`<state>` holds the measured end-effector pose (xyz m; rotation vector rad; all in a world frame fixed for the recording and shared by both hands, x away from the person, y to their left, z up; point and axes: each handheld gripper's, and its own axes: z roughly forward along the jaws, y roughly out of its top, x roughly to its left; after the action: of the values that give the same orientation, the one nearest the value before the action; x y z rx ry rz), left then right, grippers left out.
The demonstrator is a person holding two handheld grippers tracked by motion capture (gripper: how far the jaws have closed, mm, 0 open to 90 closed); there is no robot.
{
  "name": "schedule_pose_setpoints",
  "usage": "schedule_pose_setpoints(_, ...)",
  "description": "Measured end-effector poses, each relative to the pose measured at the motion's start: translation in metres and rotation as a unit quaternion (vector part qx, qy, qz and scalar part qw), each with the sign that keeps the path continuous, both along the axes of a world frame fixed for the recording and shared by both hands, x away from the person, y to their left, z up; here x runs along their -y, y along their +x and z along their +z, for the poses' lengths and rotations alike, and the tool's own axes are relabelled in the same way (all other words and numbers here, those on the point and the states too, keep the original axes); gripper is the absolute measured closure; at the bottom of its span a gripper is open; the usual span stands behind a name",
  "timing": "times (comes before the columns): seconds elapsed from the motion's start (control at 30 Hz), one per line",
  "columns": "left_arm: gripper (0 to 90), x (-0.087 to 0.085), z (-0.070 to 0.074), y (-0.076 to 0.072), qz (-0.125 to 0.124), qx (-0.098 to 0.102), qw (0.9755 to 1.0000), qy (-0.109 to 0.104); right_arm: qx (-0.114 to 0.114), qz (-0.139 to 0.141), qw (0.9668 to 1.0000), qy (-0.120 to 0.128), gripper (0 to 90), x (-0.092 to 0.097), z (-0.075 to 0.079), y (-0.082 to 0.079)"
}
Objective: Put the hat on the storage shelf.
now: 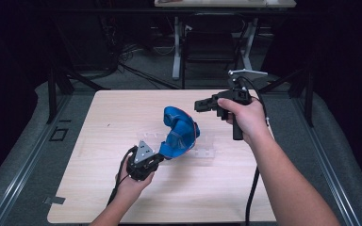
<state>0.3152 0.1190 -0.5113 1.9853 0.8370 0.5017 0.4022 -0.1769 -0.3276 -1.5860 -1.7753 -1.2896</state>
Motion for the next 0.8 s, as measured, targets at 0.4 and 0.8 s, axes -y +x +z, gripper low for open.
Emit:
schedule_pose_setpoints(0.4, 76.9, -0.009, -0.005, -0.003, 0.014, -0.001, 0.9999, 0.003, 0.0, -0.004, 0.9998, -0.018, 79.5, 0.008, -0.003, -0.005)
schedule_pose_setpoints(0.8, 66.3, -0.029, -0.01, -0.008, 0.03, -0.009, 0.9995, -0.001, 0.01, -0.007, 0.9986, -0.051, 77.7, 0.014, -0.006, -0.013)
